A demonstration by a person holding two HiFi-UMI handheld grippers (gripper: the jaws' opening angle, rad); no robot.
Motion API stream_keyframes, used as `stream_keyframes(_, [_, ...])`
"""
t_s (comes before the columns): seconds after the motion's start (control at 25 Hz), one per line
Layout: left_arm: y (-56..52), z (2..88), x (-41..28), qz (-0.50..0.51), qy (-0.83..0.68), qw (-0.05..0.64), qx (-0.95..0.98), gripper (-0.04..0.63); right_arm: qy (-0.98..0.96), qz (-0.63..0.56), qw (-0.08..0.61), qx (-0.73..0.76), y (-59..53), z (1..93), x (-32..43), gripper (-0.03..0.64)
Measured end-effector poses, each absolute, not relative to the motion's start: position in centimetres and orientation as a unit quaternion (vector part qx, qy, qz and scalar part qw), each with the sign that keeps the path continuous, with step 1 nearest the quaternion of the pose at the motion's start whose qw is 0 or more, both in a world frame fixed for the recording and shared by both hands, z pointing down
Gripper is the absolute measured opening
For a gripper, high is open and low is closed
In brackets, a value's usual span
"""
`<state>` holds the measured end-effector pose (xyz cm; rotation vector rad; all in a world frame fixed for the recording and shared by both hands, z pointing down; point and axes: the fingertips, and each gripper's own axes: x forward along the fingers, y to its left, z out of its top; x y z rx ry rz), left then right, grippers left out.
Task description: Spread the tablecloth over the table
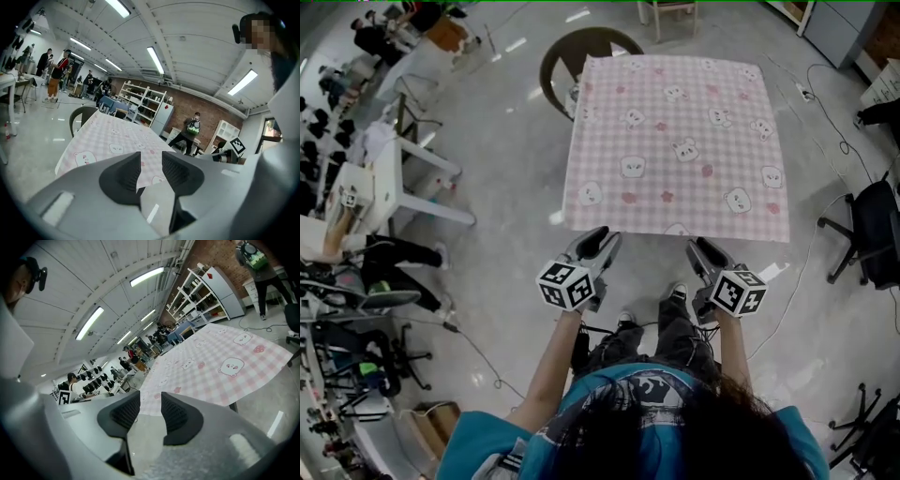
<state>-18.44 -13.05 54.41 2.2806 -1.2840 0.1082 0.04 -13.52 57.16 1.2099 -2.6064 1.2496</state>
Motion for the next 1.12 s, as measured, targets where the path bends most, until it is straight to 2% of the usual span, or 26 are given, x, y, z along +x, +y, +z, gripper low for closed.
stream_keyframes(0.28, [-9.4,52.0,-20.3,0.045,-0.416,0.197,0.887,0.152,-0.849,0.340,-0.015,0.404,-9.0,52.2,-3.8,0.135])
stream_keyframes(0.52, [-6.4,50.4,-21.0,0.128,-0.375,0.082,0.915,0.117,-0.860,0.286,-0.010,0.422,-4.6,49.3,-6.7,0.135])
stream_keyframes(0.6, [-5.5,49.1,-20.6,0.124,-0.362,0.057,0.922,0.110,-0.864,0.269,-0.009,0.426,-3.3,48.8,-7.1,0.134])
stream_keyframes(0.68, [-4.7,47.1,-20.3,0.099,-0.352,0.044,0.930,0.100,-0.866,0.252,-0.010,0.431,-2.1,48.3,-7.7,0.125])
stream_keyframes(0.88, [-3.0,43.1,-19.6,0.049,-0.329,0.022,0.943,0.049,-0.870,0.219,-0.024,0.440,-0.2,46.5,-9.0,0.055])
stream_keyframes(1.12, [-0.7,42.5,-18.7,0.045,-0.299,0.024,0.953,0.015,-0.871,0.192,-0.032,0.452,1.3,44.8,-9.3,0.011])
